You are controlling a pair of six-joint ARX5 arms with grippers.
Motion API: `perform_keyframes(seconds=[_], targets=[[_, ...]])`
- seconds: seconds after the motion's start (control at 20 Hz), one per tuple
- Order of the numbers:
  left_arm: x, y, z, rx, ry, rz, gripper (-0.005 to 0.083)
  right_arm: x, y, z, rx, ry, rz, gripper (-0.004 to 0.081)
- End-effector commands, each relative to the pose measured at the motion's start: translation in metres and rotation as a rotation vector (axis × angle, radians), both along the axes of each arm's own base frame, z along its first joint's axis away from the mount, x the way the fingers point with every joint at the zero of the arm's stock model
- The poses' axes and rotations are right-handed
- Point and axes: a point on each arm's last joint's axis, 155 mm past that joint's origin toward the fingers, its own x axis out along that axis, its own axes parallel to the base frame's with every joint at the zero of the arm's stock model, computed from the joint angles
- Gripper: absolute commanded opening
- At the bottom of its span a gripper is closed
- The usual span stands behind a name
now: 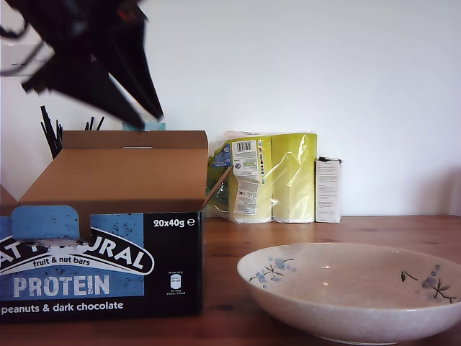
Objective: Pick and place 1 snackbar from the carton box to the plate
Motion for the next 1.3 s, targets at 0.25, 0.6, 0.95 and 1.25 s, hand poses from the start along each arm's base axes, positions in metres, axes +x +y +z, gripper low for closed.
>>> perform_keyframes(seconds=[0.25, 0.6, 0.95, 1.25], targets=[[0.021, -0.008, -0.037, 0.055, 0.116, 0.085, 0.0692, -0.001, 0.002, 0.008, 0.003, -0.025, 0.011, -0.0013], [0.035, -0.014, -0.066, 0.111, 0.168, 0.099, 0.0692, -0.001, 0.002, 0.008, 0.003, -0.025, 0.011, -0.0013], [0.039, -0.013, -0.080, 0.156, 0.169, 0.110, 0.0692, -0.001, 0.002, 0.008, 0.003, -0.026, 0.011, -0.0013], [0.040, -0.010, -0.089, 0.190, 0.169, 0.122, 0.0689, 0.000, 0.002, 0.009, 0.004, -0.031, 0.011, -0.0013]])
